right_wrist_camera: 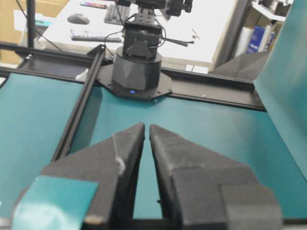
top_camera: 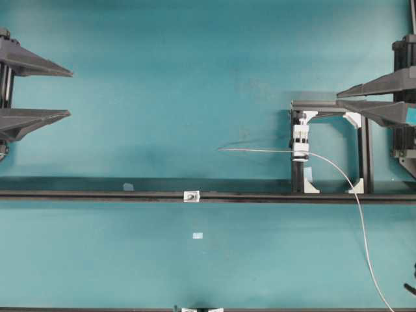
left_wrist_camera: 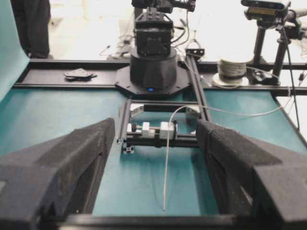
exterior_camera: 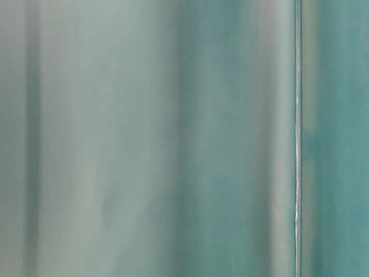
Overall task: Insert the wire through the hole in the metal fitting marked with a red label. (retake)
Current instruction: 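Move the right gripper down toward the grey wire tip near the fixture, then close the right gripper on the grey wire near its free end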
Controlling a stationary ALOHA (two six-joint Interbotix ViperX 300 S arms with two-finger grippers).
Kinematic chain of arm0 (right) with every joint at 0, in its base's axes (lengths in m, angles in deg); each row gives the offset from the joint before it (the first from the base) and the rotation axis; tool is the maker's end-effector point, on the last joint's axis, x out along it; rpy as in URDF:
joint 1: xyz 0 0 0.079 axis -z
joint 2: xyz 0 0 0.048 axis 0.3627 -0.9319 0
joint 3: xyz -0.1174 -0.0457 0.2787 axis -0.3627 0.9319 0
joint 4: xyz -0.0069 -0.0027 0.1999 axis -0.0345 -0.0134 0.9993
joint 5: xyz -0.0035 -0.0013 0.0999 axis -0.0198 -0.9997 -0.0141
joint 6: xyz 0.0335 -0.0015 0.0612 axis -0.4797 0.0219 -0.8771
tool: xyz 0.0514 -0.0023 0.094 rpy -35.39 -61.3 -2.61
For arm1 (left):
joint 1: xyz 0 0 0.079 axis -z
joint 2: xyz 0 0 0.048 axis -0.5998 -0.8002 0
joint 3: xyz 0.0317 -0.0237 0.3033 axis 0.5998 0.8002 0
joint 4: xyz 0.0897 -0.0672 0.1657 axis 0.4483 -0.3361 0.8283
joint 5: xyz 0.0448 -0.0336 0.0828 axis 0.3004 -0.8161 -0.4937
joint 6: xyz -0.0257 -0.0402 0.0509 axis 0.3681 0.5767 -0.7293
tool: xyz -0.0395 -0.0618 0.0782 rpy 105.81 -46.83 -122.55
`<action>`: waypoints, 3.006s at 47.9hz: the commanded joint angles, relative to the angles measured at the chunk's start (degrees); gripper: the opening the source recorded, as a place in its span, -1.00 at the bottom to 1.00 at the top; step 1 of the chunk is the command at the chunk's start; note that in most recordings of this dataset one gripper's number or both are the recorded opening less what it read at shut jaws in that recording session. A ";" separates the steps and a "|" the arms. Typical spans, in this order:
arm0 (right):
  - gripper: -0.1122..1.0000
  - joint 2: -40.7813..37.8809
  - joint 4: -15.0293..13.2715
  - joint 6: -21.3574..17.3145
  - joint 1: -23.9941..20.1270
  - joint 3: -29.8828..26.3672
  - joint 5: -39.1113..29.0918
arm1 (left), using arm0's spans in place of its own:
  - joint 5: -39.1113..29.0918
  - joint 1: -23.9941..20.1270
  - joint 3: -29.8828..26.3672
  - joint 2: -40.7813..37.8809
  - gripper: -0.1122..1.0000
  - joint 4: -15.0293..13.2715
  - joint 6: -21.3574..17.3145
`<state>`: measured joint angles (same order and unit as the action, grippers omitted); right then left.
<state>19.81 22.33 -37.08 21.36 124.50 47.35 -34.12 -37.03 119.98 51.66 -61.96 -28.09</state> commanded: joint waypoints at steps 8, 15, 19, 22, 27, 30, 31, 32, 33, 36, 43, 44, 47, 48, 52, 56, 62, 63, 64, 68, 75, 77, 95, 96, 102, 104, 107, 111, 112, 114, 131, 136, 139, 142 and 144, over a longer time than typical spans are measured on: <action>-0.74 -0.44 0.18 -1.32 0.18 -0.09 0.62 | 0.35 2.20 0.09 -0.79 -0.76 -1.49 0.26; -0.80 -0.70 0.26 -3.25 0.18 0.00 0.35 | 0.44 2.20 0.44 -0.79 -0.88 -1.49 0.18; -0.80 -1.32 0.18 -4.83 0.18 0.09 0.09 | 0.44 2.20 0.79 -0.79 -0.72 -1.49 0.18; -0.79 -1.85 0.18 -5.80 0.18 0.09 -0.09 | 0.53 2.20 1.05 -0.79 -0.56 -1.49 0.18; -0.78 -3.16 0.26 -6.15 0.26 0.18 -0.18 | 0.53 2.20 1.32 -0.79 -0.14 -1.49 -0.09; -0.64 -3.96 0.26 -6.24 0.35 0.09 -0.18 | 0.53 2.20 1.32 -0.79 0.15 -1.49 -0.18; -0.57 -4.13 0.26 -6.24 0.35 0.09 -0.18 | 0.53 2.20 1.32 -0.79 0.22 -1.49 -0.18; -0.46 -4.22 0.18 -6.24 0.44 0.09 -0.18 | 0.53 2.20 1.32 -0.79 0.26 -1.49 -0.18; -0.37 -4.31 0.18 -6.24 0.53 0.09 -0.18 | 0.53 2.20 1.32 -0.79 0.29 -1.49 -0.18; -0.06 -4.66 0.18 -6.33 0.70 0.09 -0.18 | 0.53 2.20 1.49 -0.88 0.31 -1.49 -0.18; 0.47 -5.63 0.35 -6.42 1.32 0.26 -0.18 | 0.53 2.20 2.29 -2.20 0.30 -1.49 -0.18; 0.46 -5.89 0.35 -6.42 1.41 0.26 -0.18 | 0.62 2.11 2.37 -2.64 0.30 -1.49 -0.18; 0.46 -7.38 0.70 -6.68 1.93 0.35 -0.26 | 0.70 2.02 2.55 -4.22 0.30 -1.58 -0.18; 0.46 -7.91 0.79 -6.77 2.02 0.35 -0.18 | 0.79 2.02 2.55 -4.83 0.30 -1.58 -0.18; 0.46 -10.37 0.88 -7.73 2.20 0.18 -0.18 | 1.41 1.58 2.20 -7.29 0.31 -1.58 -0.18; 0.46 -13.27 0.88 -8.79 2.20 -0.09 -0.26 | 1.76 1.05 2.11 -9.67 0.30 -1.49 -0.18; 0.46 -17.23 0.88 -9.76 2.11 -0.88 -1.32 | 1.67 0.35 2.11 -12.48 0.30 -1.58 0.18; 0.46 -17.75 0.88 -9.84 2.11 -1.05 -1.58 | 1.67 0.35 2.11 -12.92 0.30 -1.58 0.18; 0.46 -18.28 0.88 -9.84 2.11 -1.14 -1.85 | 1.67 0.35 2.11 -13.18 0.30 -1.58 0.18; 0.46 -20.30 0.88 -9.84 2.20 -1.67 -2.46 | 1.76 0.35 2.11 -14.41 0.30 -1.58 0.26; 0.46 -23.38 0.88 -9.93 2.11 -2.64 -2.55 | 1.76 0.26 2.02 -16.44 0.30 -1.67 0.26; 0.46 -24.43 0.88 -9.93 2.02 -2.99 -2.55 | 1.76 0.26 2.02 -17.05 0.30 -1.67 0.26; 0.46 -32.08 0.62 -9.93 0.18 -5.54 -2.55 | 1.85 -0.09 1.58 -22.06 0.30 -1.67 0.26; 0.46 -32.43 0.62 -9.93 0.09 -5.71 -2.55 | 1.85 -0.09 1.58 -22.32 0.30 -1.67 0.26; 0.46 -34.72 0.62 -9.93 -0.70 -6.59 -2.37 | 1.85 -0.09 1.58 -23.55 0.30 -1.67 0.35; 0.46 -35.60 0.62 -9.93 -0.97 -6.94 -2.29 | 1.85 -0.09 1.58 -23.99 0.30 -1.67 0.35; 0.46 -36.74 0.62 -9.93 -1.23 -7.29 -2.29 | 1.85 -0.09 1.49 -24.43 0.30 -1.67 0.35; 0.46 -38.23 0.62 -9.93 -1.32 -7.73 -2.29 | 1.85 -0.18 1.41 -25.22 0.30 -1.67 0.35; 0.46 -38.58 0.62 -9.93 -1.41 -7.82 -2.29 | 1.85 -0.09 1.41 -25.40 0.30 -1.67 0.35; 0.46 -39.38 0.62 -9.93 -1.41 -8.00 -2.29 | 1.93 -0.09 1.32 -25.84 0.30 -1.67 0.35; 0.46 -44.91 0.62 -10.63 -1.41 -9.93 -2.29 | 3.52 -0.09 0.53 -29.62 0.30 -1.67 0.35; 0.46 -46.05 0.62 -11.34 -1.41 -10.20 -2.29 | 3.60 -0.09 0.09 -30.67 0.30 -1.67 0.35; 0.46 -46.58 0.62 -11.51 -1.41 -10.37 -2.29 | 3.60 -0.18 -0.18 -31.38 0.30 -1.67 0.44; 0.45 -47.11 0.62 -11.60 -1.41 -10.37 -2.20 | 3.60 -0.09 -0.44 -32.26 0.30 -1.76 0.44; 0.45 -47.46 0.62 -11.69 -1.41 -10.46 -2.20 | 3.60 -0.09 -0.53 -32.70 0.30 -1.67 0.44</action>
<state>-27.65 22.94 -48.59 20.04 115.28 44.63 -31.05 -37.03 120.77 19.41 -63.54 -27.73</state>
